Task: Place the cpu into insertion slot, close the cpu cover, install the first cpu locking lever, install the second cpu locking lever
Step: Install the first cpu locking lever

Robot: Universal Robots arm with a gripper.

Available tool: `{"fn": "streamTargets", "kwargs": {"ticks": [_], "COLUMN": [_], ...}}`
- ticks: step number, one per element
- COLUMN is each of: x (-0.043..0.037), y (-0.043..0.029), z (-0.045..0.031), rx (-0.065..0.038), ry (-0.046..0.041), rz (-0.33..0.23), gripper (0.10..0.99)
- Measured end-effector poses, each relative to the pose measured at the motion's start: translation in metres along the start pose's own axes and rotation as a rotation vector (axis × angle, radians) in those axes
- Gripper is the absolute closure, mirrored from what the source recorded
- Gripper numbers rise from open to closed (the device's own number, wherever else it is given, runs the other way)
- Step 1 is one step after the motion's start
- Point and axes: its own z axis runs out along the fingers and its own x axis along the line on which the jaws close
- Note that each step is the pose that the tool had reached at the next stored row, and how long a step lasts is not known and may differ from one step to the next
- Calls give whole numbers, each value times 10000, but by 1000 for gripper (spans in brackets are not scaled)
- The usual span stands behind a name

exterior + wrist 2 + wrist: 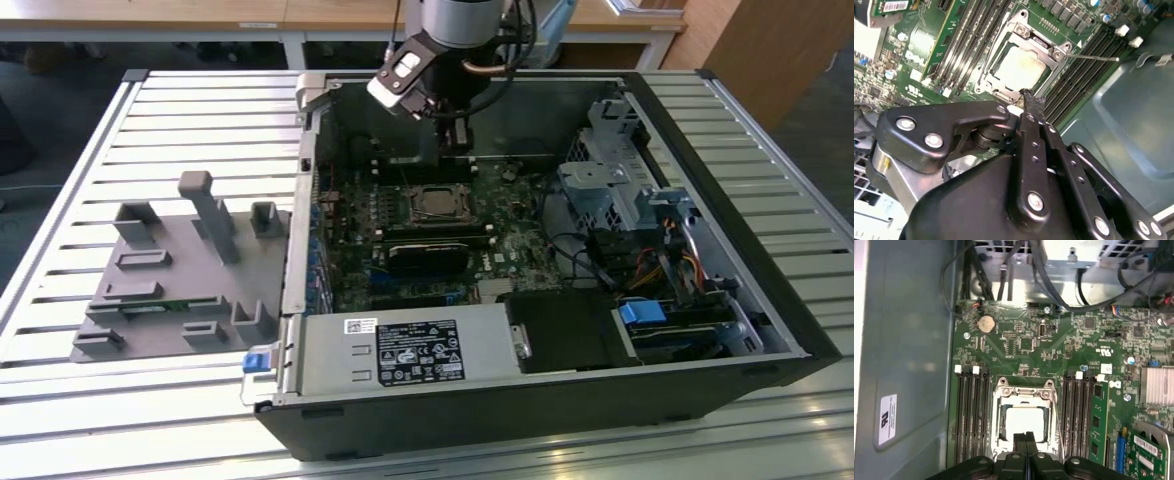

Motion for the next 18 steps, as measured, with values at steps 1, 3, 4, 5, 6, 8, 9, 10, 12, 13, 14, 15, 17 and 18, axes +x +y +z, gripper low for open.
{"fn": "streamTargets", "kwargs": {"ticks": [1, 3, 4, 5, 6, 8, 9, 10, 12, 13, 14, 15, 17, 18], "x": [0, -1, -1, -1, -1, 0, 0, 0, 0, 1, 1, 1, 1, 1], "y": [0, 0, 0, 0, -1, -2, -2, -2, -3, -4, -8, -13, -16, -16], "z": [0, 1, 2, 5, 5, 8, 10, 12, 15, 17, 19, 21, 25, 26], "rx": [6, 20, 26, 32, 37, 46, 52, 59, 70, 72, 74, 77, 87, 94], "ry": [3, 8, 12, 16, 18, 23, 27, 31, 30, 30, 33, 34, 39, 41], "rz": [-178, -553, -733, -913, -1056, -1326, -1505, -1696, -1909, -1954, -2020, -2110, -2389, -2568], "gripper": [980, 980, 980, 980, 980, 980, 980, 980, 980, 980, 980, 980, 980, 980]}}
